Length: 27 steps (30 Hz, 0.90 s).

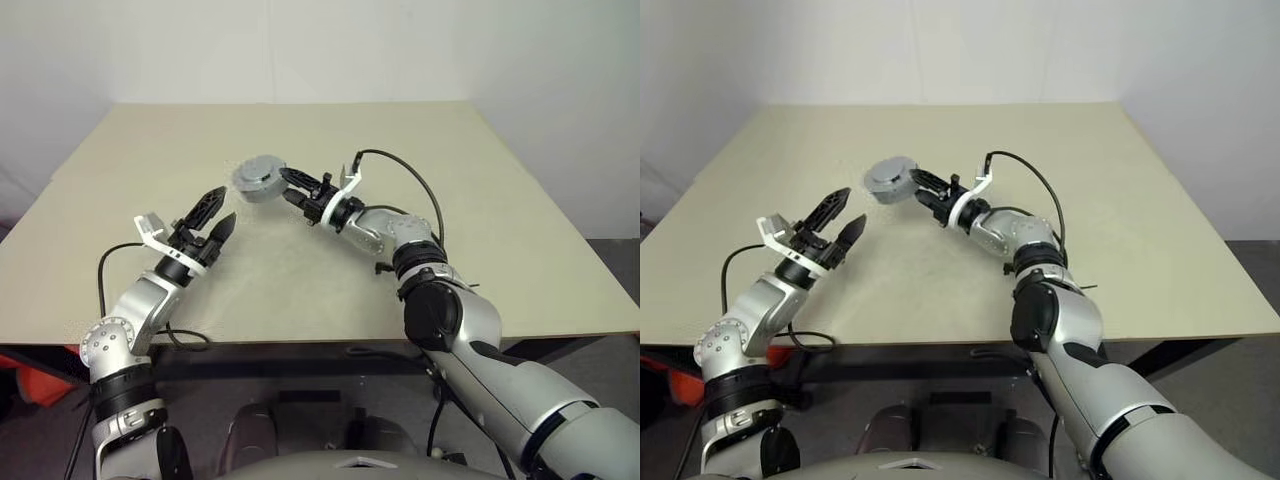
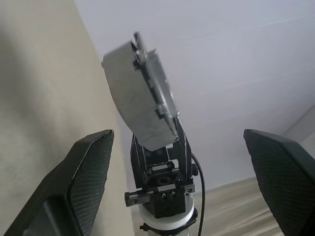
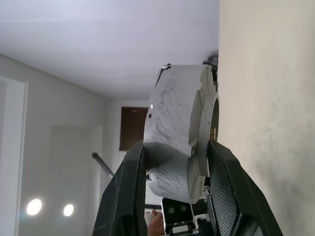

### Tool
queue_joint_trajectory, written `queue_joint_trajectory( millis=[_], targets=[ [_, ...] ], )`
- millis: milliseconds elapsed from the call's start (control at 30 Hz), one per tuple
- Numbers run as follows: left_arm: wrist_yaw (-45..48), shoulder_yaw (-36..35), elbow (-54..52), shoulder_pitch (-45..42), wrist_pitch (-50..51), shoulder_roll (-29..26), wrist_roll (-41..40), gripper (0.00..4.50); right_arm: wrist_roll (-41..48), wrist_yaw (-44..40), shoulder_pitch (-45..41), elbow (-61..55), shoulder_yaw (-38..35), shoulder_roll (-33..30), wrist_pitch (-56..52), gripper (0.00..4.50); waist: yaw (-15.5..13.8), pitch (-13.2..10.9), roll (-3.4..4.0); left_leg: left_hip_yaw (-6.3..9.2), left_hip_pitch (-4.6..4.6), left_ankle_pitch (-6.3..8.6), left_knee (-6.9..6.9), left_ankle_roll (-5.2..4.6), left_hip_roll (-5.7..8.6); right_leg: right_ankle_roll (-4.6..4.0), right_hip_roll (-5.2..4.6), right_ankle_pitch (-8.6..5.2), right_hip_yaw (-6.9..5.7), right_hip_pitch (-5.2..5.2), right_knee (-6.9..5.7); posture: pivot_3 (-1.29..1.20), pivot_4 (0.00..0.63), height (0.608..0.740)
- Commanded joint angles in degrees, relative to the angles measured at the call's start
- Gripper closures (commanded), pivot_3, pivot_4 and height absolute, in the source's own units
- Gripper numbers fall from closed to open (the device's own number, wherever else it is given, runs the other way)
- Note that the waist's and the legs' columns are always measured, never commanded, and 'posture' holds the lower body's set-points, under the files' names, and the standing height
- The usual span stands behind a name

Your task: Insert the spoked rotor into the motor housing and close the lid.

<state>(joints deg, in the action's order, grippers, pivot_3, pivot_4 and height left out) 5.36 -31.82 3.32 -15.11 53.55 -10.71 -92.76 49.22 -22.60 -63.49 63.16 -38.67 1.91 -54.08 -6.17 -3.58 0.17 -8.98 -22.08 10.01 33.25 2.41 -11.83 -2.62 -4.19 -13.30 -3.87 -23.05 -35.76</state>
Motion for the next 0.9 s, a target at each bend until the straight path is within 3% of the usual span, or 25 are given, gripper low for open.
queue_joint_trajectory(
  millis=[33, 367, 900],
  targets=[
    [0.2, 0.7, -3.4, 0.6, -0.5, -1.5, -1.4, 0.05, 0.4, -1.7, -0.6, -2.0, 0.6, -0.1, 0.4, 2.8, 0.0, 0.0, 0.0, 0.0, 0.02, -0.01, 0.0, 0.01, 0.0, 0.0, 0.01, 0.0, 0.0, 0.0, -0.01, 0.0, 0.0, 0.74],
    [0.5, 1.2, -3.2, 1.1, -3.3, -3.7, 0.4, 0.05, -4.0, -2.8, 3.9, -3.4, 5.4, -1.8, -0.3, 2.8, -0.1, 0.0, -0.01, 0.05, 0.04, -0.02, 0.07, 0.04, 0.0, 0.03, 0.0, 0.02, 0.0, 0.09, -0.02, 0.0, 0.0, 0.74],
    [1.8, 2.2, -2.0, 0.7, -5.2, -4.4, 3.3, 0.05, -8.5, -2.0, 6.2, -1.5, 7.4, -1.9, 4.7, 2.8, -0.1, 0.0, -0.02, 0.1, 0.14, -0.07, 0.08, 0.12, 0.0, 0.04, 0.01, 0.02, 0.0, 0.19, -0.1, 0.0, 0.0, 0.74]
  ],
)
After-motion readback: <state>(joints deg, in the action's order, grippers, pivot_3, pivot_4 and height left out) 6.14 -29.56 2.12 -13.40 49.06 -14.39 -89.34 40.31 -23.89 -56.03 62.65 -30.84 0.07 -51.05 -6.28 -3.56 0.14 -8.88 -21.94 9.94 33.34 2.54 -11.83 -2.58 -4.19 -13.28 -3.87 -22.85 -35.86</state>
